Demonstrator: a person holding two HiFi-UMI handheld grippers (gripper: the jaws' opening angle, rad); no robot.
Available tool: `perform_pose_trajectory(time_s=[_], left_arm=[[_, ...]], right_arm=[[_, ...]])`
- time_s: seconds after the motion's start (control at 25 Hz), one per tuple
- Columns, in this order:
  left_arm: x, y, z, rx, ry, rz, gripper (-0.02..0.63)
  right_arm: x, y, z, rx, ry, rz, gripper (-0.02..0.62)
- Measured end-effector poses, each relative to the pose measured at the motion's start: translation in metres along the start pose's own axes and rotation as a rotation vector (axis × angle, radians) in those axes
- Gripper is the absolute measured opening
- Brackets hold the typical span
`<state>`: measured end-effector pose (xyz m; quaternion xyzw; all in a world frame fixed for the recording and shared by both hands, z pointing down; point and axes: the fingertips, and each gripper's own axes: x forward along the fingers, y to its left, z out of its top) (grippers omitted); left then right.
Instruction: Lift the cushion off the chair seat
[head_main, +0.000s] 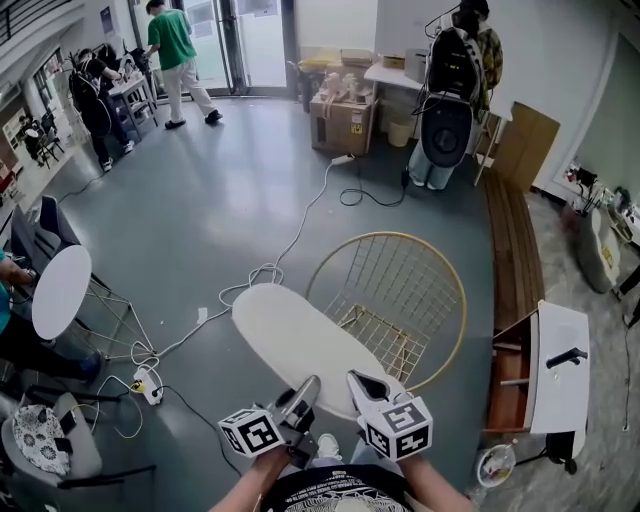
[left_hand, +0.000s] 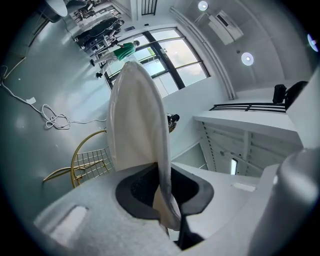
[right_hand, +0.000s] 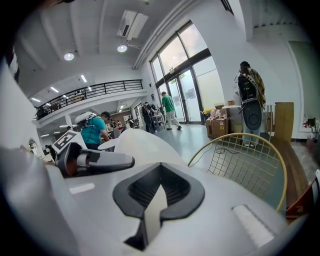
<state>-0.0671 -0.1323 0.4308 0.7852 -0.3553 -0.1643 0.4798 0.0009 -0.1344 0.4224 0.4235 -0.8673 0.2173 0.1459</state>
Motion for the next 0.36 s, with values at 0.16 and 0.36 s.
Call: perform_pose_trajectory(time_s=[0.16,0.36], left_arm=[[0.001,0.0029,0.0013,0.012,0.006,0.008,0.044],[0.0024,-0.003,0.0034,0.01,0.021,0.005,0.044]], right_arm=[[0.0017,0.0016,0.0026,-0.006,-0.003,0.009,-0.003],[0.0018,0.0038,0.0015,-0.006,0.008,0.015,-0.002]])
